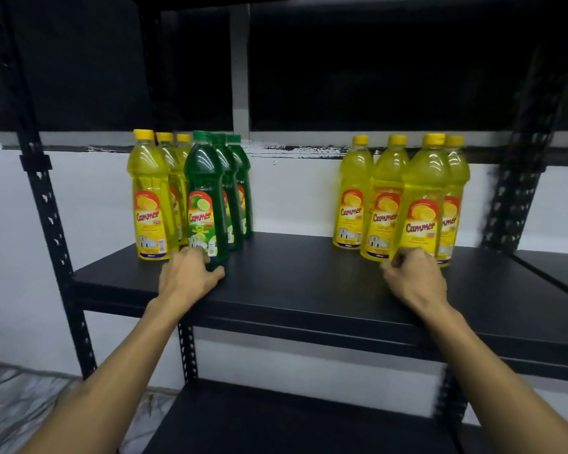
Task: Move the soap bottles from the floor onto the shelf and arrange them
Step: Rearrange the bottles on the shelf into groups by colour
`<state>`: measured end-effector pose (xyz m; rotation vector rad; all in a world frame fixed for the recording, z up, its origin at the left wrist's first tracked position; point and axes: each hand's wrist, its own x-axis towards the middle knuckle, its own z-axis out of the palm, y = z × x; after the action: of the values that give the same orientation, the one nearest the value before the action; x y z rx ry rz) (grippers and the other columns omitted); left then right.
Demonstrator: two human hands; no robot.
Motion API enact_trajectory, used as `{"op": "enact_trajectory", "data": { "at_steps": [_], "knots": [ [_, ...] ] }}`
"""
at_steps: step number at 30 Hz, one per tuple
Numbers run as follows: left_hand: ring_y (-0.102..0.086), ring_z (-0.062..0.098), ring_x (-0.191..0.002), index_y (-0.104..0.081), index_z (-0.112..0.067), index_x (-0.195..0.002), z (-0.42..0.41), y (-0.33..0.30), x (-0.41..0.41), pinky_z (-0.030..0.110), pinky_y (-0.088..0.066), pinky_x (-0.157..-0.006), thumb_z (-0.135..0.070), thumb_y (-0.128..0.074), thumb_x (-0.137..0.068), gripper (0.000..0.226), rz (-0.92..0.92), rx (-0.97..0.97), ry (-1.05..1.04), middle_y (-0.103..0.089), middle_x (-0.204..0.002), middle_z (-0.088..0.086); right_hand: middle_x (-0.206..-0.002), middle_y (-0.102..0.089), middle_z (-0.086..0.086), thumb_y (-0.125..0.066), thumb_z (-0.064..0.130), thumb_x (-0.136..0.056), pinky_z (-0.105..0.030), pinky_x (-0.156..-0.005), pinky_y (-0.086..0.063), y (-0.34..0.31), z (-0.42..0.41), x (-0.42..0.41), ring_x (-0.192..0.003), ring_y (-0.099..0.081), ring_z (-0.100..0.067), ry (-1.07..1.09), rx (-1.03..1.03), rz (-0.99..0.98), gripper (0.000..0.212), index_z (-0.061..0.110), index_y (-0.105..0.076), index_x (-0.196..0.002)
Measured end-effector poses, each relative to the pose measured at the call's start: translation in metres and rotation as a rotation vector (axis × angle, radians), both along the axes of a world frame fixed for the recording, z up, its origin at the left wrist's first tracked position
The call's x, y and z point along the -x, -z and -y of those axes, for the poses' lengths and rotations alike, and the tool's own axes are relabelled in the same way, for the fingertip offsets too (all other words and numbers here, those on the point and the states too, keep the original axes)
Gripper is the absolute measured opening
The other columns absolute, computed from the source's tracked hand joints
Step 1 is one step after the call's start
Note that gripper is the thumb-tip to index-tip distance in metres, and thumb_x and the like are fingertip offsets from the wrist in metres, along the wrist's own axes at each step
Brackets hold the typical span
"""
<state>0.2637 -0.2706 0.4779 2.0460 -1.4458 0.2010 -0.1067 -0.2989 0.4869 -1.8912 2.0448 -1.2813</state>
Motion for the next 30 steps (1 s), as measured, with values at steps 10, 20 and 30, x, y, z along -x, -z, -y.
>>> {"op": "enact_trajectory", "data": {
  "at_steps": [10, 20, 30],
  "knots": [
    [-0.05, 0.027, -0.128, -0.058, -0.026, -0.132, 0.044, -0.017, 0.108, 0.046, -0.041, -0.108, -0.057, -0.057, -0.093, 0.05, 0.074, -0.354, 0.436, -0.055, -0.134, 0.003, -0.133, -0.057, -0.013, -0.083, 0.04, -0.079, -0.059, -0.102, -0.047, -0.009, 0.034, 0.04, -0.123, -0.057, -0.039, -0.006, 0.152, 0.411, 0.083, 0.015, -0.032, -0.138],
    [-0.042, 0.025, -0.141, -0.042, -0.025, -0.15, 0.04, -0.009, 0.117, 0.043, -0.035, -0.112, -0.062, -0.039, -0.099, 0.063, 0.09, -0.384, 0.419, -0.043, -0.156, 0.001, -0.138, -0.047, -0.014, -0.084, 0.055, -0.071, -0.056, -0.106, -0.047, -0.008, 0.028, 0.036, -0.13, -0.05, -0.034, -0.119, 0.08, 0.319, 0.09, 0.016, -0.044, -0.141],
    [-0.009, 0.029, -0.155, -0.031, -0.019, -0.157, 0.041, -0.005, 0.114, 0.05, -0.005, -0.125, -0.07, -0.037, -0.094, 0.081, 0.067, -0.43, 0.334, -0.025, -0.165, 0.008, -0.117, -0.055, 0.004, -0.078, 0.022, -0.087, -0.03, -0.076, -0.053, -0.012, 0.042, -0.028, -0.098, -0.061, -0.011, -0.487, -0.028, 0.45, 0.072, 0.016, -0.027, -0.136]
  ]
}}
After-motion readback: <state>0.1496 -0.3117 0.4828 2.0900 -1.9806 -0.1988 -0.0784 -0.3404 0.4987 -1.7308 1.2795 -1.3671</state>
